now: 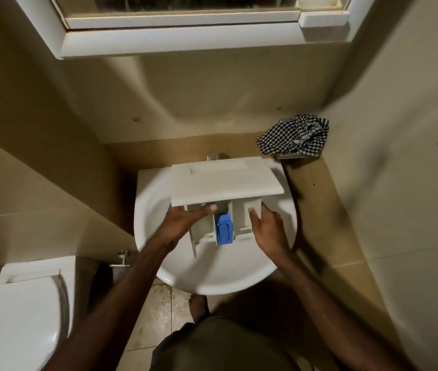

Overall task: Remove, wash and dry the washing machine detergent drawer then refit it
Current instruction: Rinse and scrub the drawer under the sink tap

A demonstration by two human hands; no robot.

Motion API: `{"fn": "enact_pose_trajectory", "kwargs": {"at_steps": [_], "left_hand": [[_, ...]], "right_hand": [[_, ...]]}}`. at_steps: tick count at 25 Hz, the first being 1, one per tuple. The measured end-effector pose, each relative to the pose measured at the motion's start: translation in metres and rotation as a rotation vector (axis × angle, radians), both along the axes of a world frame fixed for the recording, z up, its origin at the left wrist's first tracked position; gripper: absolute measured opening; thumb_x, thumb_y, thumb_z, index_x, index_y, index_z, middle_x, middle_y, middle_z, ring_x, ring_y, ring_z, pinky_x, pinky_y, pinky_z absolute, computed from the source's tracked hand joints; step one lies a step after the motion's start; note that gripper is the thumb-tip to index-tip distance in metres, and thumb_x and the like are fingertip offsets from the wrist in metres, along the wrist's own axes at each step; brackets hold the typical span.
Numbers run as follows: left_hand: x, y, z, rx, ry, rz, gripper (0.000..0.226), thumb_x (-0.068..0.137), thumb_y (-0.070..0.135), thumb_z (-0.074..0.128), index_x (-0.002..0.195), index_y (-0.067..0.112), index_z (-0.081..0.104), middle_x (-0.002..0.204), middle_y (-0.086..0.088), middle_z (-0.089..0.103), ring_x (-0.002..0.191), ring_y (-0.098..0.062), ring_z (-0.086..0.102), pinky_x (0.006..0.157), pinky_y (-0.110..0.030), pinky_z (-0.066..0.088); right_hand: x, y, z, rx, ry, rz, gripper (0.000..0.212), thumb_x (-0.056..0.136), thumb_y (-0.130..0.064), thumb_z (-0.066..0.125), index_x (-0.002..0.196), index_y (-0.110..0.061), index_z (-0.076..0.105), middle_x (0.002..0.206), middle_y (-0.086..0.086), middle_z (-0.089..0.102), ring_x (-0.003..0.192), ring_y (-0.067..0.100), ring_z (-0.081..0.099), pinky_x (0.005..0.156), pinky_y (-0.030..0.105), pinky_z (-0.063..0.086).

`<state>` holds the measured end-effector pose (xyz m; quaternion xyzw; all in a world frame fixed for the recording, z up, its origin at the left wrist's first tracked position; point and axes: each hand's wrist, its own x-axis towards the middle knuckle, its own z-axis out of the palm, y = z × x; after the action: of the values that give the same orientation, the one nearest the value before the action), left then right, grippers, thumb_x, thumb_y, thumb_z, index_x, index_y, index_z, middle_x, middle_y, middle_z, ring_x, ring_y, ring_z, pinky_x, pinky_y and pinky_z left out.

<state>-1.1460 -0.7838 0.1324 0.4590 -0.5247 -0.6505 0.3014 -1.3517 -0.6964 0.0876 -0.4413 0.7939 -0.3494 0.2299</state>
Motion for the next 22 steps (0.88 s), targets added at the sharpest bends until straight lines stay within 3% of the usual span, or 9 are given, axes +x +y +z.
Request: {"fn": "enact_pose_trajectory", "kwargs": {"at_steps": [2, 4, 7, 9, 11, 16, 18, 20, 22], "left_hand": [[0.001, 0.002, 0.005, -0.027, -0.023, -0.022, 0.04, 0.082, 0.009, 0.08, 0.119, 0.018, 0.068, 0.104, 0.019, 0.077, 0.102, 0.0, 0.071, 0.091, -0.022, 0.058], [0.006, -0.001, 0.023, -0.088, -0.066, -0.055, 0.023, 0.092, -0.003, 0.068, 0.097, 0.018, 0.065, 0.081, 0.033, 0.073, 0.085, 0.013, 0.068, 0.076, -0.01, 0.055], [0.016, -0.009, 0.037, -0.164, -0.023, -0.076, 0.006, 0.085, 0.007, 0.061, 0.082, 0.005, 0.066, 0.07, 0.018, 0.072, 0.074, 0.01, 0.066, 0.066, -0.007, 0.051], [0.017, -0.006, 0.021, -0.187, -0.048, -0.076, 0.007, 0.09, 0.003, 0.064, 0.084, 0.0, 0.068, 0.073, 0.017, 0.073, 0.075, 0.009, 0.067, 0.068, -0.009, 0.051], [0.012, 0.005, 0.007, -0.094, -0.053, -0.005, 0.021, 0.091, -0.002, 0.069, 0.097, 0.018, 0.067, 0.081, 0.03, 0.074, 0.082, 0.013, 0.068, 0.073, -0.011, 0.052], [0.004, -0.008, 0.032, -0.139, -0.013, -0.01, 0.039, 0.081, 0.003, 0.08, 0.108, 0.027, 0.066, 0.096, 0.025, 0.076, 0.095, 0.006, 0.07, 0.083, -0.015, 0.057], [0.012, -0.025, 0.049, -0.22, -0.051, -0.036, 0.026, 0.083, 0.002, 0.077, 0.094, 0.022, 0.065, 0.086, 0.026, 0.074, 0.086, 0.012, 0.067, 0.075, -0.012, 0.052], [0.018, -0.027, 0.058, -0.243, -0.037, -0.067, 0.016, 0.075, 0.012, 0.08, 0.081, 0.02, 0.068, 0.079, 0.022, 0.074, 0.079, 0.01, 0.067, 0.07, -0.014, 0.051], [0.019, -0.016, 0.039, -0.175, -0.023, -0.049, 0.02, 0.076, 0.009, 0.084, 0.077, 0.024, 0.072, 0.072, 0.027, 0.072, 0.073, 0.011, 0.067, 0.068, -0.01, 0.053]], "right_hand": [[0.002, -0.001, 0.005, -0.052, 0.0, -0.047, 0.025, 0.106, -0.015, 0.056, 0.114, 0.005, 0.069, 0.106, 0.022, 0.074, 0.103, 0.042, 0.069, 0.081, 0.026, 0.044], [0.003, -0.005, 0.02, -0.155, 0.022, -0.113, 0.023, 0.101, -0.005, 0.057, 0.115, 0.011, 0.068, 0.111, 0.024, 0.073, 0.11, 0.042, 0.068, 0.087, 0.027, 0.045], [0.004, -0.005, 0.03, -0.093, 0.065, -0.024, 0.026, 0.1, 0.004, 0.054, 0.117, 0.022, 0.064, 0.121, 0.037, 0.065, 0.119, 0.052, 0.059, 0.106, 0.052, 0.042], [0.007, -0.003, 0.021, -0.111, -0.005, -0.094, 0.027, 0.1, 0.002, 0.057, 0.121, 0.016, 0.065, 0.125, 0.029, 0.067, 0.123, 0.044, 0.06, 0.107, 0.039, 0.043], [0.015, 0.002, 0.004, -0.103, -0.068, -0.143, 0.022, 0.103, -0.006, 0.059, 0.116, 0.008, 0.068, 0.11, 0.021, 0.073, 0.111, 0.038, 0.068, 0.091, 0.026, 0.048], [0.013, -0.017, 0.022, -0.148, -0.113, -0.12, 0.019, 0.106, -0.016, 0.059, 0.104, -0.001, 0.069, 0.085, 0.004, 0.069, 0.088, 0.033, 0.068, 0.077, 0.027, 0.042], [0.008, -0.03, 0.048, -0.343, 0.056, -0.146, 0.017, 0.099, -0.002, 0.061, 0.113, 0.001, 0.07, 0.109, -0.001, 0.071, 0.108, 0.026, 0.067, 0.093, 0.024, 0.048], [0.0, -0.035, 0.045, -0.339, 0.285, -0.156, 0.032, 0.095, 0.003, 0.06, 0.126, 0.008, 0.065, 0.129, 0.011, 0.067, 0.127, 0.031, 0.062, 0.104, 0.01, 0.038], [0.004, -0.023, 0.033, -0.279, 0.06, -0.112, 0.037, 0.097, -0.005, 0.06, 0.13, 0.01, 0.062, 0.135, 0.013, 0.063, 0.138, 0.028, 0.053, 0.103, 0.0, 0.029]]}}
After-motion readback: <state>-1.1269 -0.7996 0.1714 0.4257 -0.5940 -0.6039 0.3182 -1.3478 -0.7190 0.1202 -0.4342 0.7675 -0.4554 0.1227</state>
